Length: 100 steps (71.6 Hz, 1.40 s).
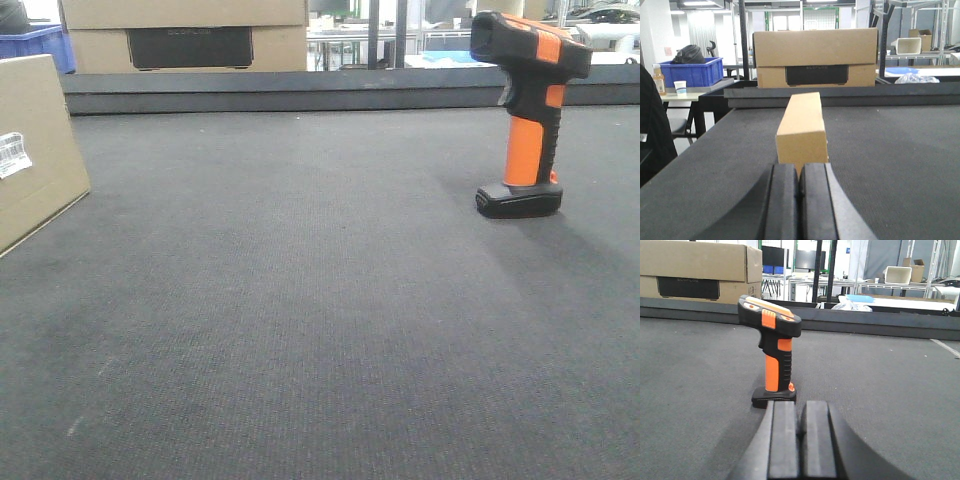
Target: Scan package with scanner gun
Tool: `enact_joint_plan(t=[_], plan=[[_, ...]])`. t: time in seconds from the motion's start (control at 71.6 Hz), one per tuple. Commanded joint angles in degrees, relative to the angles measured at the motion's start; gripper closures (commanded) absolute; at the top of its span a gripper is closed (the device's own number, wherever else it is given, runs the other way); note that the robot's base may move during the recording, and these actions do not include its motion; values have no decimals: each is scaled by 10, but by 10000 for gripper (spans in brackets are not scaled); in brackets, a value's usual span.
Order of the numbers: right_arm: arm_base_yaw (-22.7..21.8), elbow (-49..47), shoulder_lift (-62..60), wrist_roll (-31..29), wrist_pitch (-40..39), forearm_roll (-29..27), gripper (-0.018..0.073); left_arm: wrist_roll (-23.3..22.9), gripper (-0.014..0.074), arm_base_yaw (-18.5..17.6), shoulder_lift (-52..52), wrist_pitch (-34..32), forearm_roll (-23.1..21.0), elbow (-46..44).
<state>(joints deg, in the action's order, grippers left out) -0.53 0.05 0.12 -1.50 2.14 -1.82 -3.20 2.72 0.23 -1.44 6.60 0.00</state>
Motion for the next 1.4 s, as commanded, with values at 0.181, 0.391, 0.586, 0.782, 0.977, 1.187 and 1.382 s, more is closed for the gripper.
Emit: enact_joint_plan(t=[0.181, 0.391, 0.586, 0.782, 0.977, 1.187, 1.382], plan=[[-1, -1, -1, 2, -11, 3, 722, 0, 708, 0, 39, 169, -2, -129], [-1, -1, -1, 2, -11, 3, 722, 0, 708, 0, 202, 239, -34, -253], [-1, -1, -1, 2, -11, 3, 722, 0, 708, 0, 403, 358, -35, -419], [-1, -1, -1, 2, -11, 3, 722, 0, 708, 0, 591, 408, -35, -571], [-1, -1, -1, 2, -11, 3, 722, 0, 708, 0, 698, 426, -40, -674], [-1, -1, -1, 2, -11, 3, 722, 16, 708, 35, 805, 576, -101, -802], [-1, -1, -1, 2, -11, 3, 722, 113, 708, 57, 854, 605, -139, -843]])
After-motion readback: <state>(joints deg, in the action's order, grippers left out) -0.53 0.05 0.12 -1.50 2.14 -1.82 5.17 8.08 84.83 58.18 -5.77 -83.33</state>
